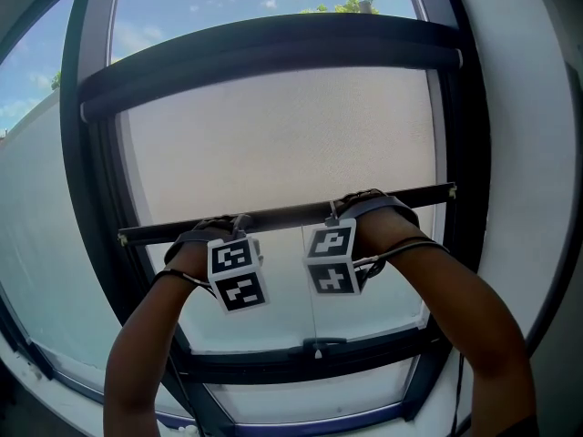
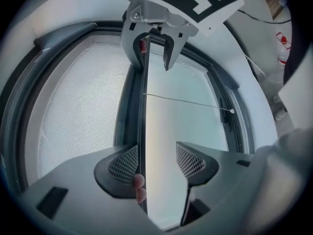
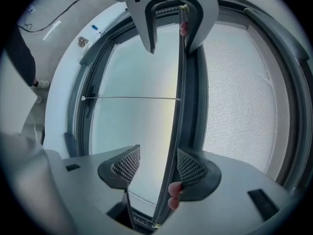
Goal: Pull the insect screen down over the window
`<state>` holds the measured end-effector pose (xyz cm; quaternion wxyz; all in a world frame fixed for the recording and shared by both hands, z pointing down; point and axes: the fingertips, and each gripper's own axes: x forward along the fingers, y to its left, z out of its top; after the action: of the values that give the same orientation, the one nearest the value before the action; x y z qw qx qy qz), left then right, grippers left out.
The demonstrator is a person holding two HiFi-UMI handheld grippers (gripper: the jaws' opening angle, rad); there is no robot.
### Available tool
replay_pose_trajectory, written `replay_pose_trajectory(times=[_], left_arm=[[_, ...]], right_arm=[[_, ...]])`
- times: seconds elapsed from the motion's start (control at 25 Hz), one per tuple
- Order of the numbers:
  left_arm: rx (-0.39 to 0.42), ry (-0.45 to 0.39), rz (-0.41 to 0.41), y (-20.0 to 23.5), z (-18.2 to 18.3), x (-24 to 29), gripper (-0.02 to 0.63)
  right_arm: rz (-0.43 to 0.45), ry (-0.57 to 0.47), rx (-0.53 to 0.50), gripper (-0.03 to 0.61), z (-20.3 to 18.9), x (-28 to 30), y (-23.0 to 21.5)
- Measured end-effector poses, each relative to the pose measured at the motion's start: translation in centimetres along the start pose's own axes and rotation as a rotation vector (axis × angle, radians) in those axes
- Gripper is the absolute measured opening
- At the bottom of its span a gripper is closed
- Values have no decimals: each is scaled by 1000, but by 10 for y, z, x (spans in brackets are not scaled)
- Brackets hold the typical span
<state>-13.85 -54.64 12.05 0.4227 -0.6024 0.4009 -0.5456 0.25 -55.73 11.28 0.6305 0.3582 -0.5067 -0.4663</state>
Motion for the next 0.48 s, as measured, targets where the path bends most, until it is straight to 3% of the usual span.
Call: replay_pose_trajectory(times=[0.24, 0.48], left_arm=[[-5, -12, 14, -8, 1, 1, 247], [5, -15, -54, -31, 1, 3, 247]], right_arm=[[44, -1, 18, 239, 1, -1, 9], [117, 34, -11, 239, 5, 0, 30]])
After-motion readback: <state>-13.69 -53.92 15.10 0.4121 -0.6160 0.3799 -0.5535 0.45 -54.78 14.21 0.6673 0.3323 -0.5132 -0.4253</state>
